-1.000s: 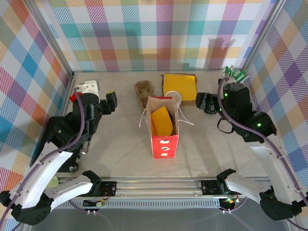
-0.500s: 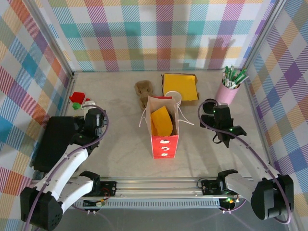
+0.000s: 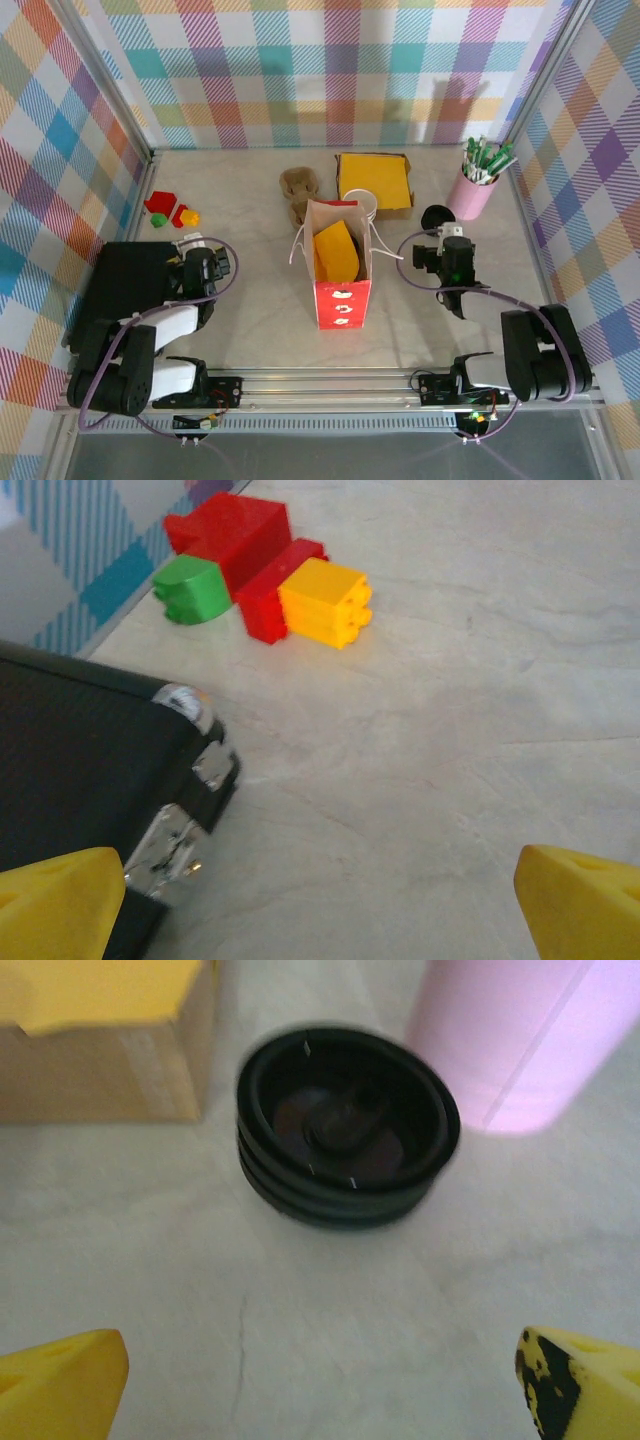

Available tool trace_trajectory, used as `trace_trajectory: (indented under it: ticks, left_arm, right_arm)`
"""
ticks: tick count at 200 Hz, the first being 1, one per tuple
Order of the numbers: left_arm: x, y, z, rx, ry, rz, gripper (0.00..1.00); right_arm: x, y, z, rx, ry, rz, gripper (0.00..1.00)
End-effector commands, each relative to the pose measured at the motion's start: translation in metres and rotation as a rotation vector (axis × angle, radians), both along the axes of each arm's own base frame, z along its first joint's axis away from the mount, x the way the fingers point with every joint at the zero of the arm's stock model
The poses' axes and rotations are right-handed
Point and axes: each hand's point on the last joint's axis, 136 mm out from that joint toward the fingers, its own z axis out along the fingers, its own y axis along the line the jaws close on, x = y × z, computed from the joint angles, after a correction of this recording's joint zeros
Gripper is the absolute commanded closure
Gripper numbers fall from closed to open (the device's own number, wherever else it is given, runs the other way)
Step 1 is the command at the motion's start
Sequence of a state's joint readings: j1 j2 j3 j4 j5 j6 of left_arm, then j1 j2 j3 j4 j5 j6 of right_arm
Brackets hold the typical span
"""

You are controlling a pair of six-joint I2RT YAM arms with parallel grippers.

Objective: Pack the takeout coffee

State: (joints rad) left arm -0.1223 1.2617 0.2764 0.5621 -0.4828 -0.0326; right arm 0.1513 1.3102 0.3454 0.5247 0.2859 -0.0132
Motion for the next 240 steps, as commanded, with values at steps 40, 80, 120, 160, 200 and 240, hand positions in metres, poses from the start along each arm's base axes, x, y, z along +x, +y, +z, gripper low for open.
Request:
trace_trajectory:
  ticks: [40,80,120,160,200,240]
  left_arm:
    - [0.04,-0.03,0.02,-0.092,-0.268,-0.194,0.0]
    - [0.054,-0.02,0.006,-0.09,-0.175,-0.122,0.0]
    - [0.065,-0.033,0.002,-0.067,-0.114,-0.172,0.0]
    - [0.065,-0.033,0.002,-0.068,-0.114,-0.172,0.0]
    - [0.065,-0.033,0.002,-0.068,-0.114,-0.172,0.0]
    - [0.065,-0.032,0.002,-0.068,-0.113,-0.172,0.0]
  right_arm:
    - [0.033,0.014,0.03,0.046,-0.22,0.11,0.01]
    - [0.039,0.005,0.016,0.101,-0.186,0.094,0.01]
    - [0.045,-0.003,0.013,0.113,-0.157,0.057,0.01]
    - [0.045,-0.003,0.012,0.123,-0.146,0.063,0.01]
    - [0.045,-0.003,0.013,0.125,-0.147,0.065,0.01]
    - [0.046,-0.003,0.012,0.131,-0.142,0.069,0.01]
